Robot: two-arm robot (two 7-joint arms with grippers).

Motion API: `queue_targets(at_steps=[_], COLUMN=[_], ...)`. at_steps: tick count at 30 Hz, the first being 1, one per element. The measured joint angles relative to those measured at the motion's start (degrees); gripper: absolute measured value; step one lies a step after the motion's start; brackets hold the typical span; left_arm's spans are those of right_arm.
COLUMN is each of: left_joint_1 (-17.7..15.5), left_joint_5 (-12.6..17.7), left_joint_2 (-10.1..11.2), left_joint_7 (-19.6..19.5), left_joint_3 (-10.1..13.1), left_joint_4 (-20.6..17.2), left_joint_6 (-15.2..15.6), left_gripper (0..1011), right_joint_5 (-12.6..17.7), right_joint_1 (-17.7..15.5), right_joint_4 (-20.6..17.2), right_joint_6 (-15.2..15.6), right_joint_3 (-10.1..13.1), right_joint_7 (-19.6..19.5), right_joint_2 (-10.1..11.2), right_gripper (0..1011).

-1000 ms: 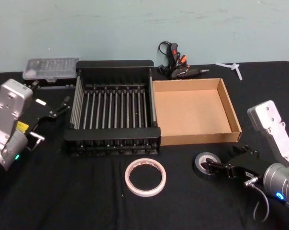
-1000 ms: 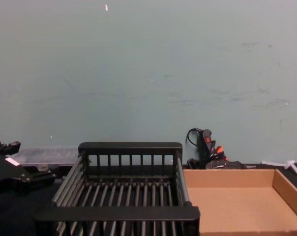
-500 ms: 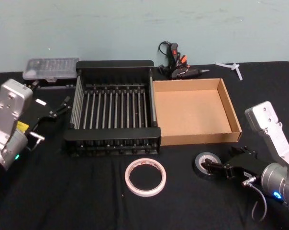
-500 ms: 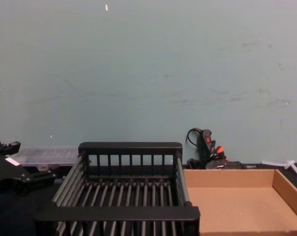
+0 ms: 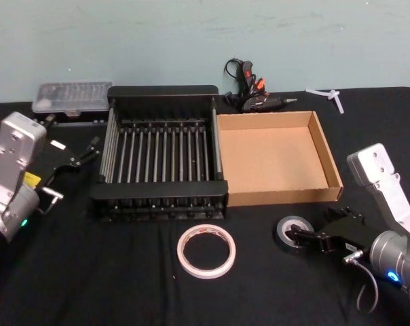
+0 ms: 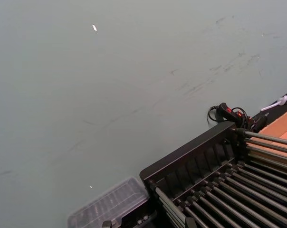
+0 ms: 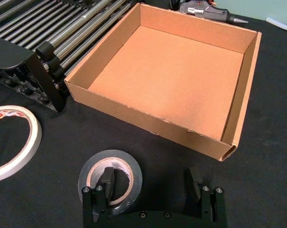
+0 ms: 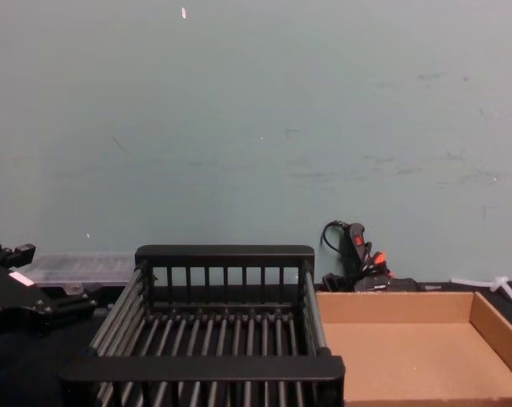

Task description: Pick up the white tape and place it into the black box , Pick up the silver tape and place it into the brown box.

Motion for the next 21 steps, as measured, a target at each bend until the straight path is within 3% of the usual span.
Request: queue_targets(at_steps=[12,21], left_joint_1=[0.0,0.0], left_joint_5=[0.0,0.0], left_joint_2=[0.0,0.0], left_joint_7=[0.0,0.0], left_joint_3=[0.0,0.0], left_joint_4=[0.0,0.0], left_joint_6=[0.0,0.0], left_gripper=[1001,1001], right_joint_5=[0.1,0.2], right_joint_1=[0.0,-0.1], right_joint_4=[-0.1,-0.1], right_joint_6=[0.0,-0.1], right_joint_3=[-0.1,-0.1], right_joint_7=[-0.1,-0.1], right_joint_2=[0.1,0.1], right_gripper=[706,398])
